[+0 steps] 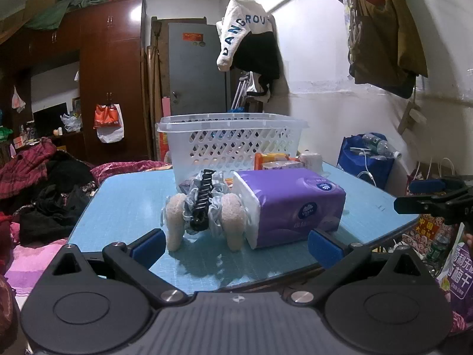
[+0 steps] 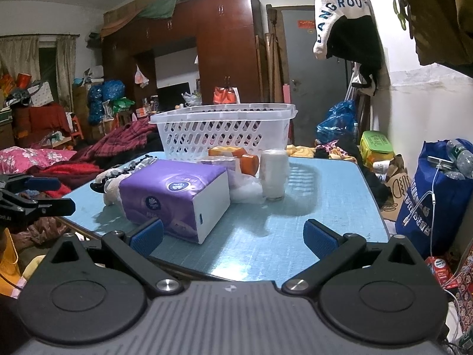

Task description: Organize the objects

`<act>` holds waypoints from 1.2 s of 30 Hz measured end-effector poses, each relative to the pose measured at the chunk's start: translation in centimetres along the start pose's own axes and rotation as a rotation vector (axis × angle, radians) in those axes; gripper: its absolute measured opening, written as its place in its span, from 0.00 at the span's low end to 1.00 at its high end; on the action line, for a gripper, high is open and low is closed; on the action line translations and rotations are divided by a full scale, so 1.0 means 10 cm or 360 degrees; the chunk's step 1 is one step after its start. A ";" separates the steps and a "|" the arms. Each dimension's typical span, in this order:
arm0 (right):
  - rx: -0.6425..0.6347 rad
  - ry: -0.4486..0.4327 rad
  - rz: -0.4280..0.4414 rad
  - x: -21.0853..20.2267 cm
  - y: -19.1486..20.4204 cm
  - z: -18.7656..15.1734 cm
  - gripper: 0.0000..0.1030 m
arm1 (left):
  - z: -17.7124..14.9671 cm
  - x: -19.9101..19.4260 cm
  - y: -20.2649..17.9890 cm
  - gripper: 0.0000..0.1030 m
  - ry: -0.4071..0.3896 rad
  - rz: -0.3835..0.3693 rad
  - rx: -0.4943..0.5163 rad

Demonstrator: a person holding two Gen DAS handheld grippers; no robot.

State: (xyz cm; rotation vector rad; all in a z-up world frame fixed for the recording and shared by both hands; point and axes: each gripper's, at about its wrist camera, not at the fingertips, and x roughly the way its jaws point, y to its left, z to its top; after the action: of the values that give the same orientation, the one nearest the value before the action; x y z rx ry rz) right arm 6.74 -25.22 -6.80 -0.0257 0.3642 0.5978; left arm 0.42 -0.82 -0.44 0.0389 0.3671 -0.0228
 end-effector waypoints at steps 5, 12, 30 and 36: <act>-0.0001 -0.0005 0.0009 0.00 0.00 0.00 1.00 | 0.00 0.00 0.03 1.00 0.0002 0.0003 -0.0024; 0.0001 -0.0004 0.0012 0.00 -0.01 0.00 1.00 | 0.00 0.00 0.02 1.00 0.0002 0.0004 -0.0020; 0.0002 -0.0006 0.0022 0.00 -0.02 0.00 1.00 | 0.00 0.02 0.03 1.00 0.0009 -0.0009 -0.0030; -0.0001 -0.0005 0.0021 0.00 -0.02 0.00 1.00 | 0.00 0.02 0.03 1.00 0.0007 -0.0012 -0.0025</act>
State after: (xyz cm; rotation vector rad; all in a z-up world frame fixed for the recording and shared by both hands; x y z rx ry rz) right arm 6.80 -25.39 -6.82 -0.0232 0.3613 0.6113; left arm 0.62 -0.54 -0.49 0.0220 0.3720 -0.0272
